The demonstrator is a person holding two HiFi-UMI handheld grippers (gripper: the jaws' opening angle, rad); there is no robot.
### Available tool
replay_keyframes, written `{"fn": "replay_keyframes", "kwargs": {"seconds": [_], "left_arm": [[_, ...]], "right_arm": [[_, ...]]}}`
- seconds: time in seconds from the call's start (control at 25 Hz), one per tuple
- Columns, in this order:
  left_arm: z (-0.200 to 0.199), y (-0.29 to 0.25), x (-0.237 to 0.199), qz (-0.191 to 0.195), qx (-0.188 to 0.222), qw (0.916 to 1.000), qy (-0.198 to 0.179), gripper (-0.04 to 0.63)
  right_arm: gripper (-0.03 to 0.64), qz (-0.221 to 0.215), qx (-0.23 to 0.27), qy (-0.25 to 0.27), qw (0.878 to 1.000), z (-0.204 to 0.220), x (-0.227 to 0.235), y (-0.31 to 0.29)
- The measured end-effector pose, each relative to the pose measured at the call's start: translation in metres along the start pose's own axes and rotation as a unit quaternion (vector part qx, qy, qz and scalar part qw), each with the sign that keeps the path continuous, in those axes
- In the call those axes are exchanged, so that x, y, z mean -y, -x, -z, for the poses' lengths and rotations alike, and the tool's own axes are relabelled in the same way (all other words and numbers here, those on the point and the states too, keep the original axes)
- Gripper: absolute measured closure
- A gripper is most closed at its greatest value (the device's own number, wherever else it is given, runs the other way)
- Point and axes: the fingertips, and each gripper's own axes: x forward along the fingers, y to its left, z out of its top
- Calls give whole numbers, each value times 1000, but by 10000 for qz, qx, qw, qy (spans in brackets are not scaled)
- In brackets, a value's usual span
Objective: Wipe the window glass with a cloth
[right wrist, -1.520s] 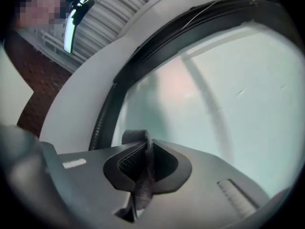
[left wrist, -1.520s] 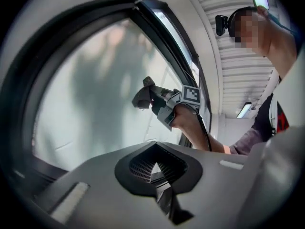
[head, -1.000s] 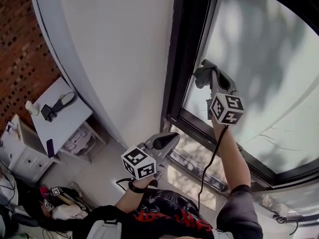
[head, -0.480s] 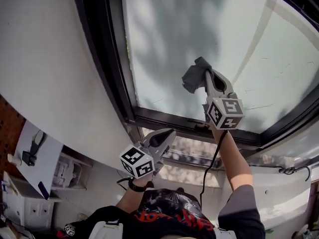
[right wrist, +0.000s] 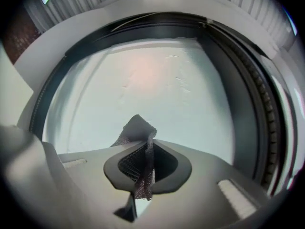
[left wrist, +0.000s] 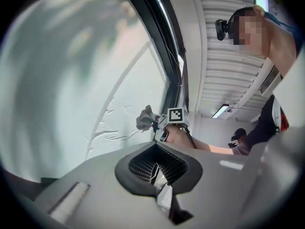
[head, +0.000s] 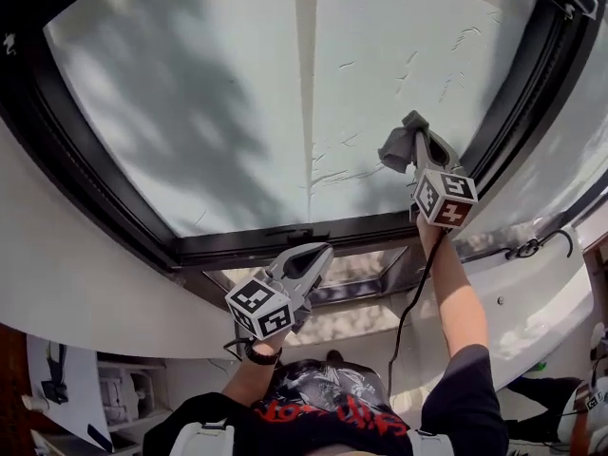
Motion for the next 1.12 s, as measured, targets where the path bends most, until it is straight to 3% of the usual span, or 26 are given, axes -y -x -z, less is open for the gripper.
{"fn": "replay_keyframes", "kwargs": {"seconds": [0.2,0.36,0.48,0.6,0.8,1.0,1.12], "left_arm": [[9,-32,19,338,-87,9994,33,594],[7,-34,17,274,-73,9996,26,594],[5,-20,10,78,-66,9999,-29,594],[-3,10,-9,-297,-23,9995,-84,594],[-26,107,-50,-1401,232,9896,-216,594],[-46,220,-70,-2495,544,9661,-380,594],[-52,273,-75,-2960,667,9518,-448,594]], "right_arm": [[598,1080,-334,-324,9931,24,122,21],[598,873,-312,-288,9953,15,112,22],[598,37,34,-216,9998,-9,34,19],[598,-1118,416,-147,9927,-36,-83,13],[598,-3143,656,-509,9457,-40,-304,-6],[598,-4109,244,-691,9087,-2,-473,-21],[598,-4342,-108,-838,8969,19,-541,-36]]}}
